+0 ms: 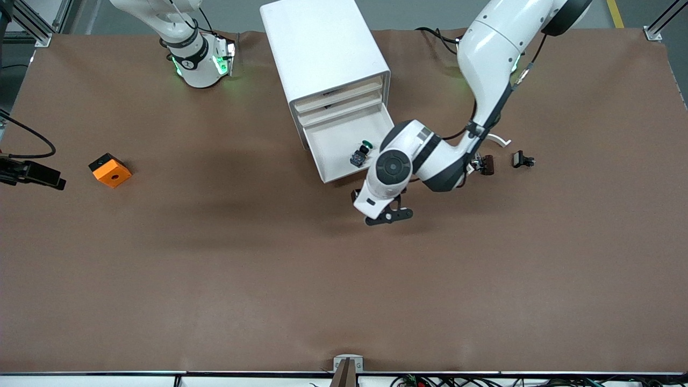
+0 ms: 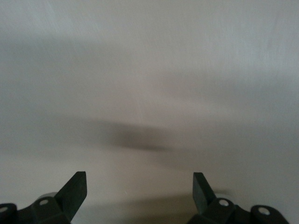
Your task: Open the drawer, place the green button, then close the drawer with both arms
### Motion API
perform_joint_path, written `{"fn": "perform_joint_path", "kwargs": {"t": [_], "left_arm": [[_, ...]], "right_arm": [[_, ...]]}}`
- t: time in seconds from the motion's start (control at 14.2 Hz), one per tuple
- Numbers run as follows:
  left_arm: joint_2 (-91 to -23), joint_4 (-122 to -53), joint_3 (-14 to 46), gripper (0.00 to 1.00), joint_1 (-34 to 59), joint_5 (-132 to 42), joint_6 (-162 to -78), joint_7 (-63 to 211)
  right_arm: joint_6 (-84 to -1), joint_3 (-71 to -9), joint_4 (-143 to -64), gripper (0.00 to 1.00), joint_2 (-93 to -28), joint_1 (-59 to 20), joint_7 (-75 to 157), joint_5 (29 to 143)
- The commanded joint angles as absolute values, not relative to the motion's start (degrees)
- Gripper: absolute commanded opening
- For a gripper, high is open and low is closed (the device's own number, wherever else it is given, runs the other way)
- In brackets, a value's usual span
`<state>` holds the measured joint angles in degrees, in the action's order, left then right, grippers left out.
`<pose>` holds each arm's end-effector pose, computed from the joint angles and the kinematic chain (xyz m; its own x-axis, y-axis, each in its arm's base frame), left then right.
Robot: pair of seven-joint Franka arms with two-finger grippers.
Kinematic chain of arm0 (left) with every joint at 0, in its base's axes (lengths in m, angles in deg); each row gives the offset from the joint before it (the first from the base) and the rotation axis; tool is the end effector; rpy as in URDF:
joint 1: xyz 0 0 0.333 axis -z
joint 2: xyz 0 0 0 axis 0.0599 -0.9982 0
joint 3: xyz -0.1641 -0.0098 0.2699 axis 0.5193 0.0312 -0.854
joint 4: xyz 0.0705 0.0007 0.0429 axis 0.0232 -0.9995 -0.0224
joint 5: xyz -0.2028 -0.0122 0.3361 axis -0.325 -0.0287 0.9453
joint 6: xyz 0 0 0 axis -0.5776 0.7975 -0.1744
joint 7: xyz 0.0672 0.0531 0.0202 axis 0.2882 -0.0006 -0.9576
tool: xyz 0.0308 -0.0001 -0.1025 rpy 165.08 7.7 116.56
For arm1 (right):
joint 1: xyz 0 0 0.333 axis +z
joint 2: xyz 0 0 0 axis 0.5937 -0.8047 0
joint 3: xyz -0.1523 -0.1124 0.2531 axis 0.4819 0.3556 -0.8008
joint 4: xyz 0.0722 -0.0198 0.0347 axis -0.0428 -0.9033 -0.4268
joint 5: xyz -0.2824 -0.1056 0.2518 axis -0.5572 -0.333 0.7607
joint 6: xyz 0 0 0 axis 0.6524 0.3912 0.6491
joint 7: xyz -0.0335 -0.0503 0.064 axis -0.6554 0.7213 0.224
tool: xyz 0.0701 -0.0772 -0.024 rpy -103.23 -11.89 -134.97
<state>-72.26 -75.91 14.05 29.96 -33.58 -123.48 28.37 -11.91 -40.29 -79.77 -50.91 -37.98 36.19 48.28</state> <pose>0.5271 -0.4497 0.2363 0.9640 0.1835 -0.1922 0.1864 -0.9825 -0.0028 0.6158 -0.0662 0.5973 0.9910 -0.1138 -0.0705 -0.1118 -0.9932 0.0312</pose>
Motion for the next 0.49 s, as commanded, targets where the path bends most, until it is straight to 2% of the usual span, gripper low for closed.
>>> {"fn": "perform_joint_path", "kwargs": {"t": [0.0, 0.42], "left_arm": [[-71.51, -78.89, 16.16, 1.0, 30.07, -36.31, -123.28, 26.32], [-70.47, -81.01, 19.41, 1.0, 29.8, -39.83, -122.93, 25.18]], "right_arm": [[-10.85, -41.59, -81.08, 1.0, -48.4, -39.85, 37.7, 49.43], [-11.03, -41.85, -81.26, 1.0, -47.34, -39.5, 39.46, 49.17]]}}
